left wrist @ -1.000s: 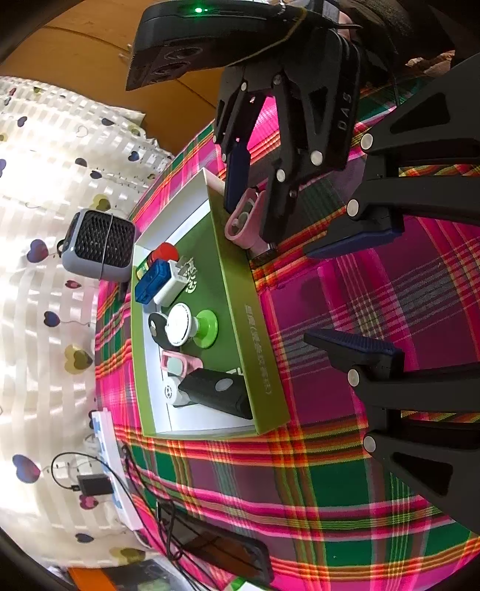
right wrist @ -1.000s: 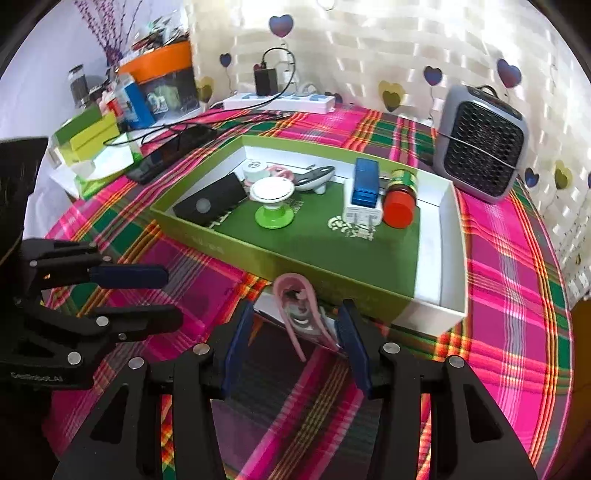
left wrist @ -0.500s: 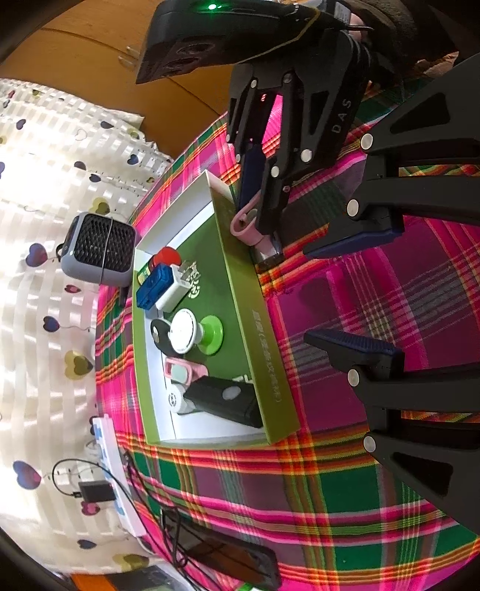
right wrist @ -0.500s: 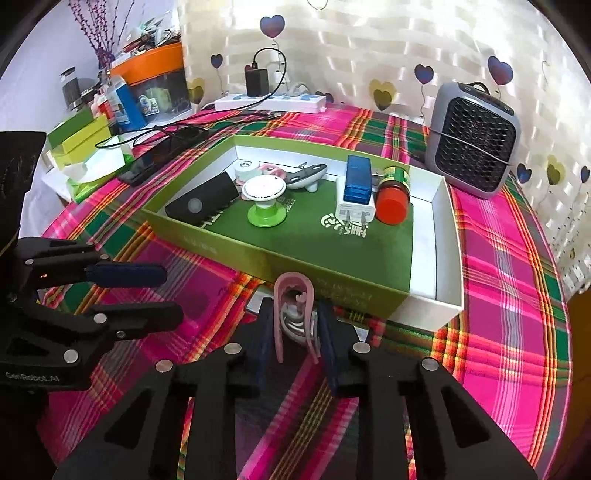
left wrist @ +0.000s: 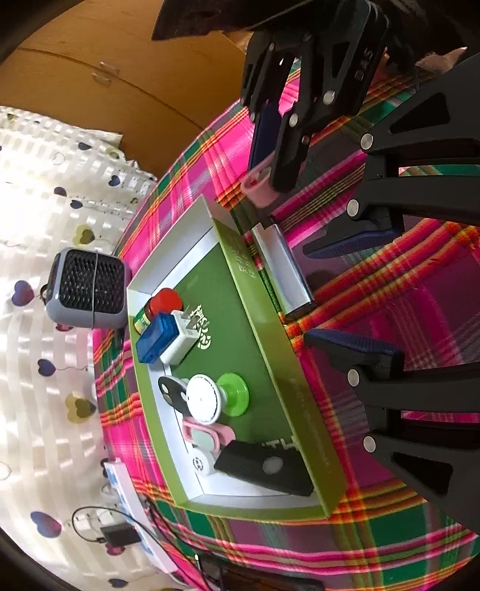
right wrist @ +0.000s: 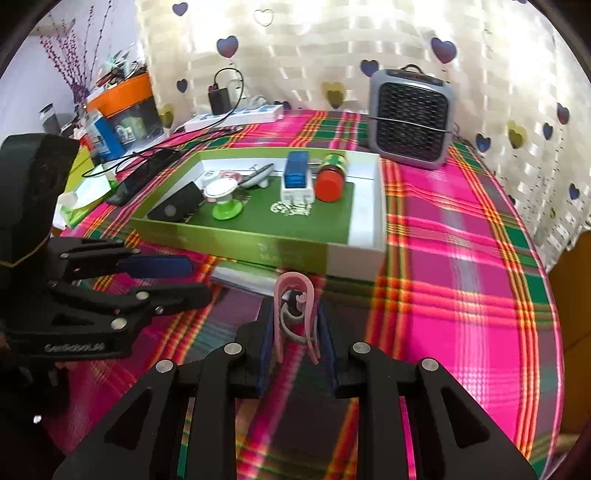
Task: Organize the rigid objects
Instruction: 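Grasp the silver rectangular item with the left tool while the right tool holds the pink clip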
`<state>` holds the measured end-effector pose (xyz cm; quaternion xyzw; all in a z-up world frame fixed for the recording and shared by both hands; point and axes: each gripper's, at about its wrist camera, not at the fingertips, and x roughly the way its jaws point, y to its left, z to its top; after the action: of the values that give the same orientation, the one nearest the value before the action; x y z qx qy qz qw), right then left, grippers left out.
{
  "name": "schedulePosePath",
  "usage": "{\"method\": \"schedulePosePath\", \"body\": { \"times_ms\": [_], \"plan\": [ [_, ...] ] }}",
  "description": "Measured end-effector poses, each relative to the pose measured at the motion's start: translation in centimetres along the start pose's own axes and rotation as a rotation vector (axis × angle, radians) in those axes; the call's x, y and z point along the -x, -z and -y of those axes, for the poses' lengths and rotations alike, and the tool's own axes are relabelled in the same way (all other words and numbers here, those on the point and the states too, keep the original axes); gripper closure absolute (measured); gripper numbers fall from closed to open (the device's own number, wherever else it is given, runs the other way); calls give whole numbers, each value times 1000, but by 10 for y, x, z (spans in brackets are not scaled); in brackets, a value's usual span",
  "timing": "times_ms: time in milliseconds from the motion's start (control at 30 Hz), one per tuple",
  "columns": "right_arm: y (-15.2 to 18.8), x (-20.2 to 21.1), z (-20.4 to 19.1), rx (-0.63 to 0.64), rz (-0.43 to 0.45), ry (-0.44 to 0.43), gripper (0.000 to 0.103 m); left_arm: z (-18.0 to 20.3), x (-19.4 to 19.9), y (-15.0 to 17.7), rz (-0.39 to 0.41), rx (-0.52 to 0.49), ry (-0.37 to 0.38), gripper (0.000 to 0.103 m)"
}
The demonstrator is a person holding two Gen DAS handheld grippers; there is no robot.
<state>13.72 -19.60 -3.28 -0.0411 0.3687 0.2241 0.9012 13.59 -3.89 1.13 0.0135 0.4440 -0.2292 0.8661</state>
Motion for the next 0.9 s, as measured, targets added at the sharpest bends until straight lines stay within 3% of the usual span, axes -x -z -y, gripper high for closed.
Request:
{"method": "schedulePosePath", "body": {
  "times_ms": [333,700,900],
  "plan": [
    [6,6,14,-44,12,-1,79,12,-10,-9,-17,-37,23,64],
    [13,15,33,-80,24,27,79,47,-4,0,-36,-104,114,64],
    [19,20,43,-107,29,35,79,52,2,-5,-2,-155,48,64]
  ]
}}
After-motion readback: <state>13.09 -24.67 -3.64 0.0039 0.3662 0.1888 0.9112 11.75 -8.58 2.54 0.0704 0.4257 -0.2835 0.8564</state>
